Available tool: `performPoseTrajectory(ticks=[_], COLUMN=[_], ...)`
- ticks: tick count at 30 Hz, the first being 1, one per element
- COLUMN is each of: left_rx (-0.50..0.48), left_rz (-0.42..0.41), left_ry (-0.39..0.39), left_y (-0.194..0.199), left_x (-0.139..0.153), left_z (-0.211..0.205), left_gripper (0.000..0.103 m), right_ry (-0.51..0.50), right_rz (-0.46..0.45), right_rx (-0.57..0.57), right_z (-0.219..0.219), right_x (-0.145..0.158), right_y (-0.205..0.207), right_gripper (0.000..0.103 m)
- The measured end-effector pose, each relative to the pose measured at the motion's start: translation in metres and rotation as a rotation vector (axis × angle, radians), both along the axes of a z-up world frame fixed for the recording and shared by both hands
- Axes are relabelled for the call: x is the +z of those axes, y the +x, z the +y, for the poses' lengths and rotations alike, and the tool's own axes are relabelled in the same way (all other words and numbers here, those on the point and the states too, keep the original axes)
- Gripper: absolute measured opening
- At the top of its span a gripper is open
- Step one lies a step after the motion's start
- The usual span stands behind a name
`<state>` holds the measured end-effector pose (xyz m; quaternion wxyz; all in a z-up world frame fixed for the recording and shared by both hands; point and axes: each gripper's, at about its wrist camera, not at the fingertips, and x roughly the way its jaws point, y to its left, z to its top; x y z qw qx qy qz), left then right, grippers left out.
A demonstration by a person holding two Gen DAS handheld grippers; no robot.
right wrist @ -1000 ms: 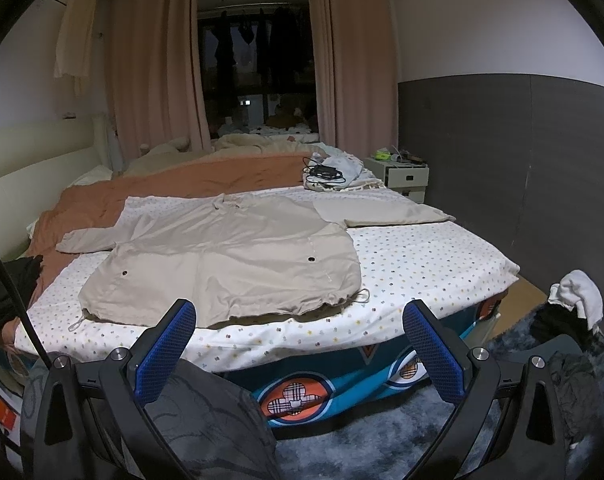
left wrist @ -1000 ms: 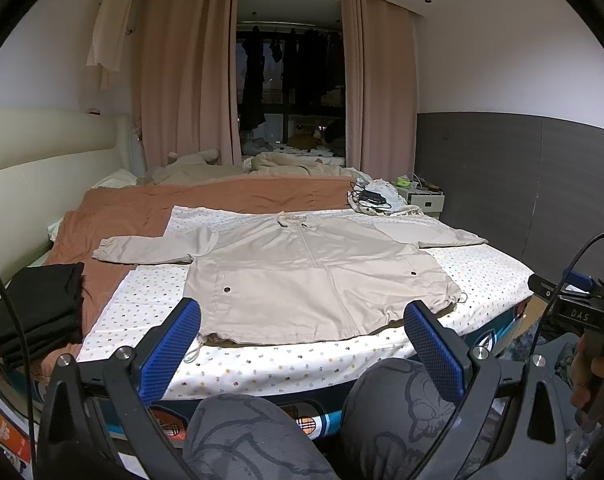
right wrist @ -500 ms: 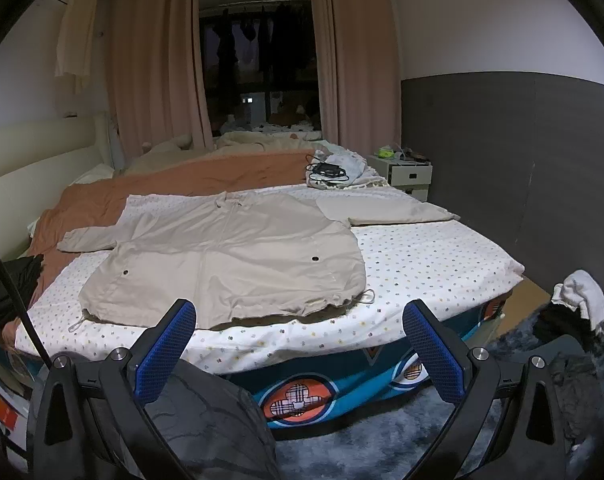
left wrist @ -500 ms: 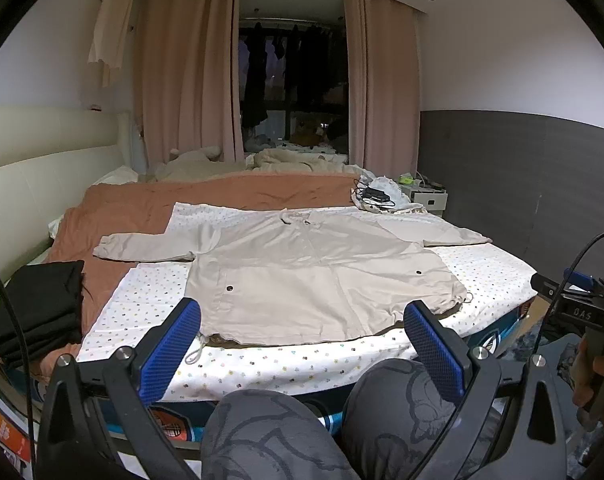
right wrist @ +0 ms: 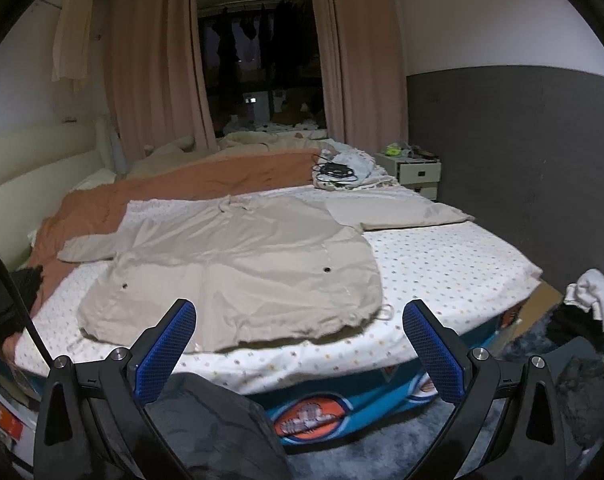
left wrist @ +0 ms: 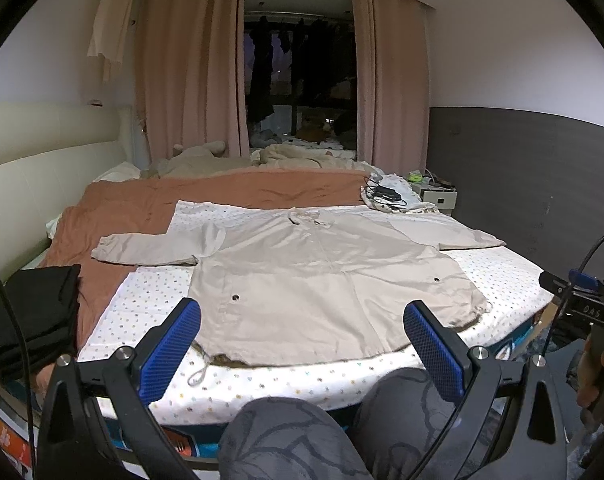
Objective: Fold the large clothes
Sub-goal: 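Move both grippers toward the jacket's sleeve and hem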
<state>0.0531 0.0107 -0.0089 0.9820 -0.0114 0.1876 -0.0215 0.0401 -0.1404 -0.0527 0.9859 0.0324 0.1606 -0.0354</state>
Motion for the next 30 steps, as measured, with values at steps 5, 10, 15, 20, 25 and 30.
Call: performPoseTrajectory(ticks=[5,10,15,20,25,30], left_rx=[0.021,0.063,0.120,0.165,0.205,0.257], left_rz=[0.001,0.026,0.070,0.100,0.129,0.158], left_ry=[-0.005,-0.009,-0.025,-0.041,-0.049,-0.101], left_y=[0.037,0.075,0.119,0.160,0.193,0.224], left_x=[0.004,0.000,-0.006,-0.011,-0.014,-0.019], left_z=[0.018,0.045,0.080,0.116,0.144,0.183], left_gripper=[0.103,0.103,0.103,0.103,0.103,0.103], right_ry=[-0.010,0.002,0.025,0.035,0.071,0.095], right_rz=[0.014,0.025,0.045,0.077,0.127,0.155], right_rx=[0.021,0.054,0.098,0.152,0.220,0.288], right_z=[0.008,0.018,0.029,0.044,0.059,0.076], right_x=[0.008,0.015,0.020,0.022,0.026,0.035], right_y=[0.043,0.095,0.149,0.206,0.257,0.304], right_gripper=[0.103,0.103,0.103,0.103,0.103,0.103])
